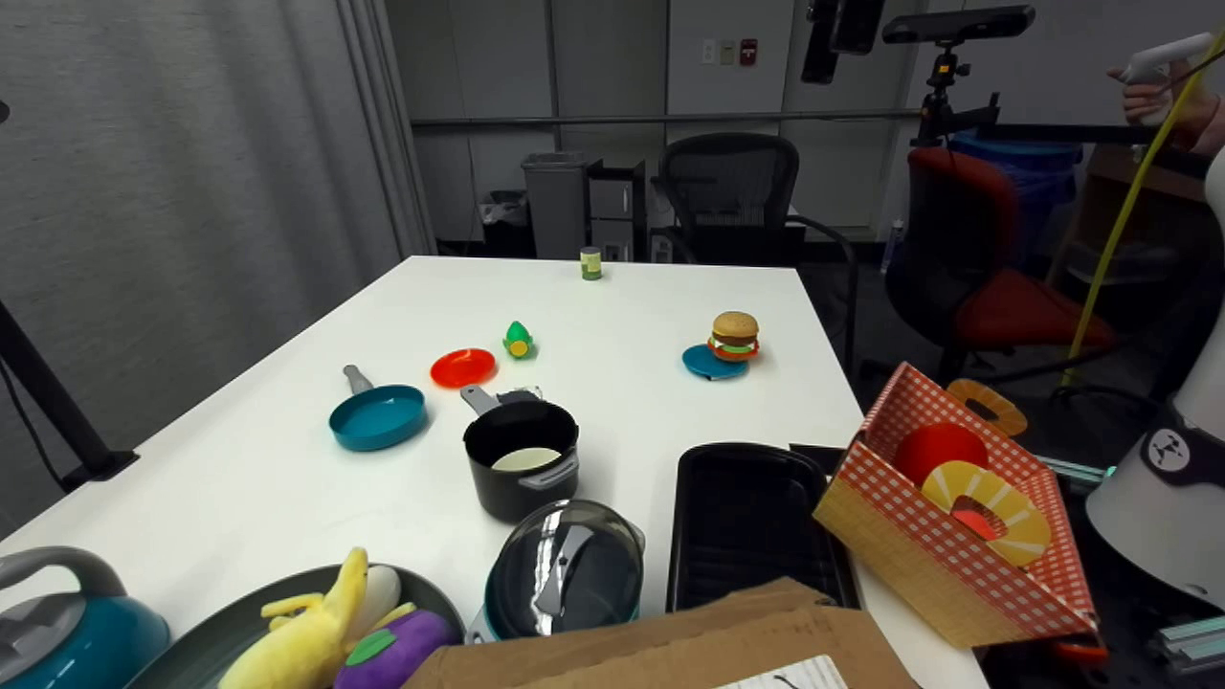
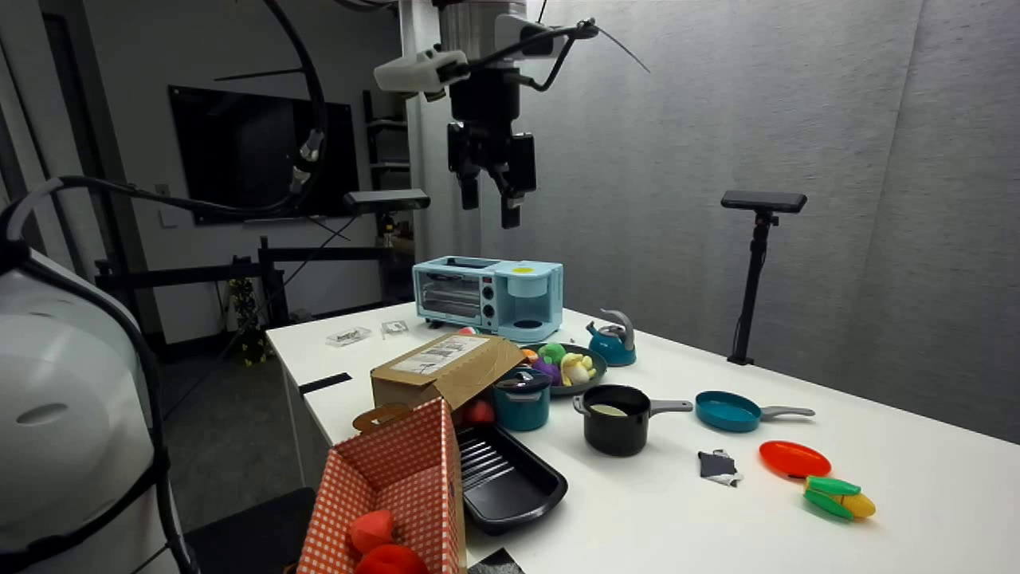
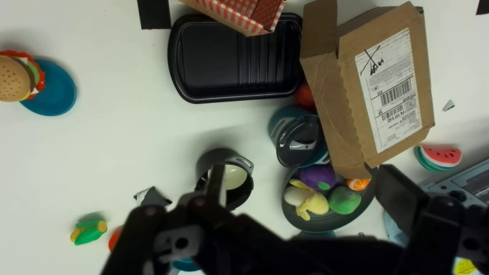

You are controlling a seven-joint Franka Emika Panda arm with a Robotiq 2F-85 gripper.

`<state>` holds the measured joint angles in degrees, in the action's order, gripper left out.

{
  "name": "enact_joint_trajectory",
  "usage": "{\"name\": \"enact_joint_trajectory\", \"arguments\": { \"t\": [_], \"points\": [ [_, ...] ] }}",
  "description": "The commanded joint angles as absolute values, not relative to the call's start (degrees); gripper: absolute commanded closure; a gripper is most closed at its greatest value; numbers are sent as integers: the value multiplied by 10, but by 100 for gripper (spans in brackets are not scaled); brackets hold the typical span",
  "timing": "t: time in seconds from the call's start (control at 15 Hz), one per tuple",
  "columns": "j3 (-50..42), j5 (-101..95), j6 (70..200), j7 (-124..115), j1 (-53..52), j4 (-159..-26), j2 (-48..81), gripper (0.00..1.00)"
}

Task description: Remove the lid from the blue pot and place it on the black pot

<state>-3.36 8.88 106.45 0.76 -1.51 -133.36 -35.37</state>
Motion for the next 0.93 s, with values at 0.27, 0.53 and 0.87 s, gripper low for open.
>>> {"name": "enact_joint_trajectory", "arguments": {
  "t": [0.27, 0.53, 0.87],
  "points": [
    [-29, 88, 1070, 12, -5, -1336, -346, 0],
    [-29, 86, 1084, 19, -6, -1338, -328, 0],
    [-40, 75, 1090, 57, -7, -1322, -273, 0]
  ]
}}
